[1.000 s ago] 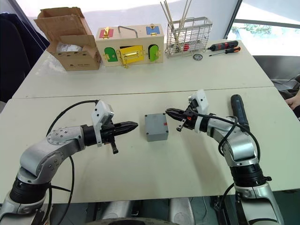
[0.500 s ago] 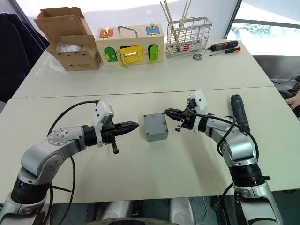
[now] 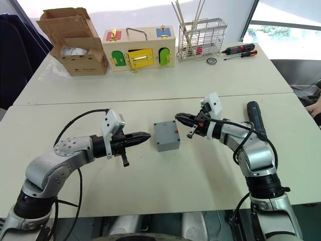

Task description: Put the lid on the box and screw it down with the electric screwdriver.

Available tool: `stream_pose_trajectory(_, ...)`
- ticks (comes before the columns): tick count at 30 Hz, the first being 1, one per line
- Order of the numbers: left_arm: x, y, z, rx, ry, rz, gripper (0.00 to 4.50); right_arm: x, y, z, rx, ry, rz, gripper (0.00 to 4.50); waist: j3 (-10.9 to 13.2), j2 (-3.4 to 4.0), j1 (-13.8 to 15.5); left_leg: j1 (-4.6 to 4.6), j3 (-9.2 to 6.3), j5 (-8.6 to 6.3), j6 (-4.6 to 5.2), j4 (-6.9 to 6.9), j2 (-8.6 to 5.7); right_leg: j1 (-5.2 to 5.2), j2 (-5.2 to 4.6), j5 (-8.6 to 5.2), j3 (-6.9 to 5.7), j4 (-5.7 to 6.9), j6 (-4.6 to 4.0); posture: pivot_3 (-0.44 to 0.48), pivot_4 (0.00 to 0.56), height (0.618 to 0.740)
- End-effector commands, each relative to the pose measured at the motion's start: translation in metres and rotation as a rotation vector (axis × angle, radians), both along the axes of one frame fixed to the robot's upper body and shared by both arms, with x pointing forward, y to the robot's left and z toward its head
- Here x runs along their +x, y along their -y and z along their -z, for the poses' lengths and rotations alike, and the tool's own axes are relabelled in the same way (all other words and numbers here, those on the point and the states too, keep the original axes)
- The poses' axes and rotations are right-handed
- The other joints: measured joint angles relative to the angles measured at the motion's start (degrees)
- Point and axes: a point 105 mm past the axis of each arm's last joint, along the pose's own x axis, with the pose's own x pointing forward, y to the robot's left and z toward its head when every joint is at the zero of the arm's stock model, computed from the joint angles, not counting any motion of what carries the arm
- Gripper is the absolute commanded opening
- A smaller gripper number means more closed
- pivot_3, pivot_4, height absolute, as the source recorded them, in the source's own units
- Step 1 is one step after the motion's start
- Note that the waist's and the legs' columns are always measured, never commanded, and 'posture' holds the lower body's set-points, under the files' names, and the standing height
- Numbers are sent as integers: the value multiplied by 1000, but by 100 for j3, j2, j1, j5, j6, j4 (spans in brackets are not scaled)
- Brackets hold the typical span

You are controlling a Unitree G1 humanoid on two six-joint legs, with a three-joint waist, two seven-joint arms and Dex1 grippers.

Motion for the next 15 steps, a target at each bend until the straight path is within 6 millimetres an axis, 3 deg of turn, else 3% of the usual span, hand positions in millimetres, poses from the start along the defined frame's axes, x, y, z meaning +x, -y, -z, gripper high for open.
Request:
stream_pose_trajectory(1, -2, 2, -9, -14, 40, 11, 0, -4, -5, -13, 8, 48, -33, 26, 0, 0, 1, 0, 0, 0, 0, 0, 0, 0, 0, 0, 0, 0, 0, 0, 150, 734)
stream_pose_trajectory(15, -2, 3, -8, -12, 39, 4, 0, -1, -10, -5, 20, 19, -40, 26, 0, 0, 1, 0, 0, 0, 0, 0, 0, 0, 0, 0, 0, 0, 0, 0, 150, 734)
